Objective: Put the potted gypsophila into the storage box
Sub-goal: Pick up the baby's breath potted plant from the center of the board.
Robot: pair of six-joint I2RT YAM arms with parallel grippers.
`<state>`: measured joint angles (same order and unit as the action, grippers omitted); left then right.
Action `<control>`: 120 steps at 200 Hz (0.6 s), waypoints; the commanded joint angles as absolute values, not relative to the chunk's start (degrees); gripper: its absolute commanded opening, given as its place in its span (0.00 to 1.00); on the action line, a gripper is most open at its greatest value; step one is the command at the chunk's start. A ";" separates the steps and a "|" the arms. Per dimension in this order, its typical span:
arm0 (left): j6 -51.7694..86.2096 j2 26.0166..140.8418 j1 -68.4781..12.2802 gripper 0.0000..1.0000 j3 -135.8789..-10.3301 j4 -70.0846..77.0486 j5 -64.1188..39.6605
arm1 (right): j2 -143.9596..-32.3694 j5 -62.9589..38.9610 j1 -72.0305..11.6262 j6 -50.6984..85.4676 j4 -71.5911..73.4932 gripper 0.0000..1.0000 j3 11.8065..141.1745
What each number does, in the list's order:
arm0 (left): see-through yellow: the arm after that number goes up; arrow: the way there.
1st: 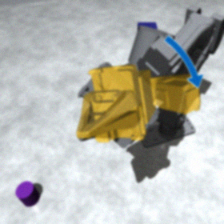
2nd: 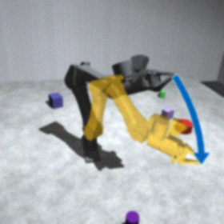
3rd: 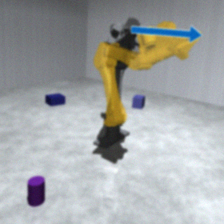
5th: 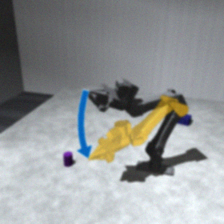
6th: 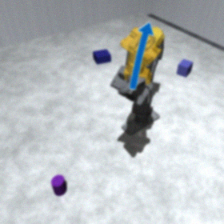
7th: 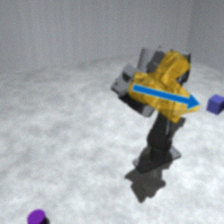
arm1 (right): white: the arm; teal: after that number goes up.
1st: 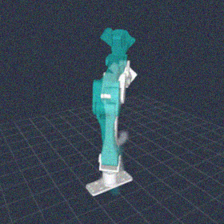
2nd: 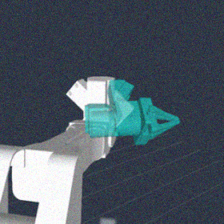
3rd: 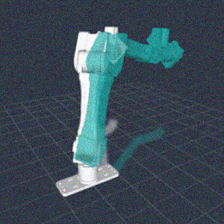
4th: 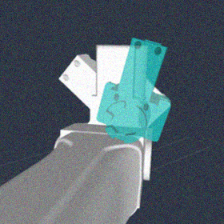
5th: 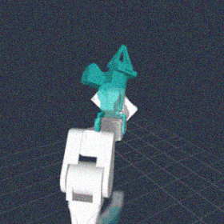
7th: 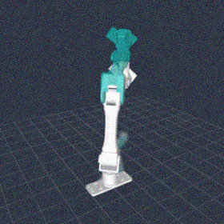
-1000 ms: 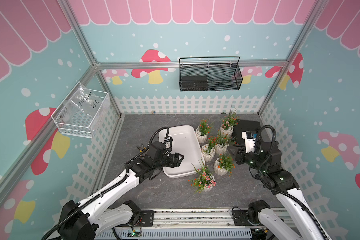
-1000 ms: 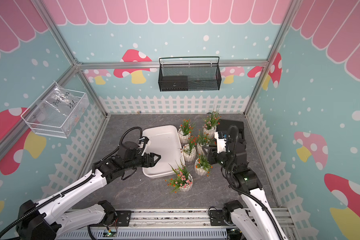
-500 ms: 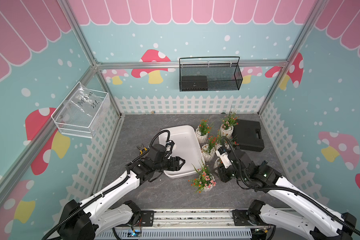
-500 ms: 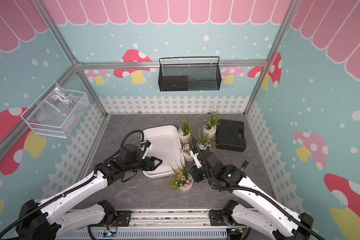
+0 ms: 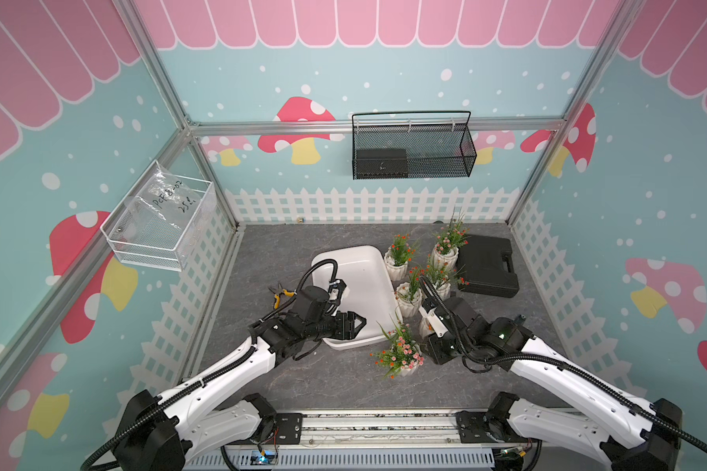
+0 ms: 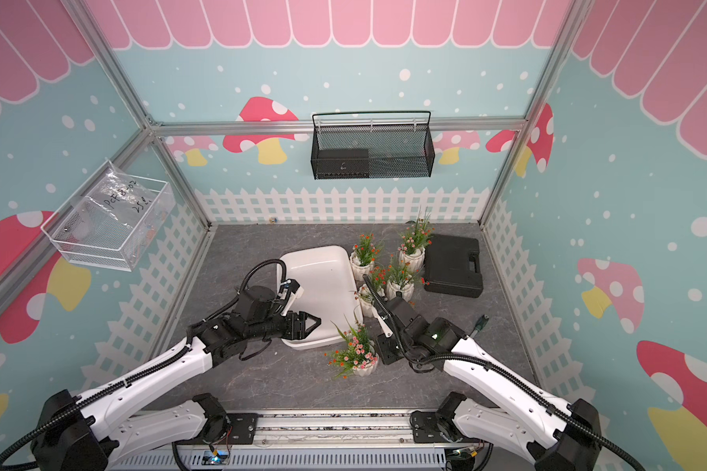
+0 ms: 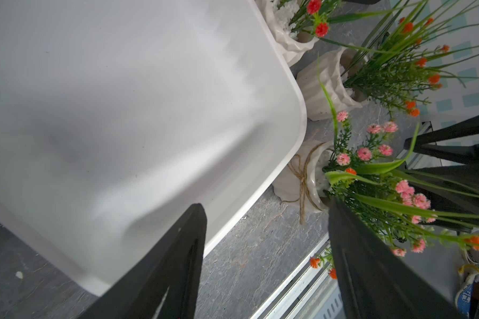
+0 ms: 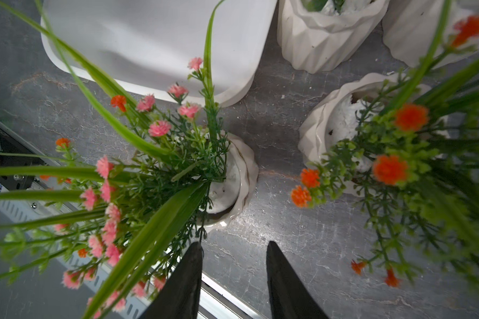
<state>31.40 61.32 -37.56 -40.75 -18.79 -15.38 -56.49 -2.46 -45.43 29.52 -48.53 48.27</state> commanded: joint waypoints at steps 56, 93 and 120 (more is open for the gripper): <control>30.76 60.25 -39.26 0.71 -40.26 -19.88 -11.87 | -59.40 -6.19 -45.02 28.22 -43.87 0.37 44.75; 30.76 59.61 -39.55 0.71 -39.90 -19.81 -11.45 | -60.20 -6.69 -43.23 28.04 -42.23 0.31 44.08; 30.67 59.61 -39.90 0.71 -39.81 -19.87 -11.16 | -61.14 -8.76 -41.63 27.43 -40.19 0.29 43.19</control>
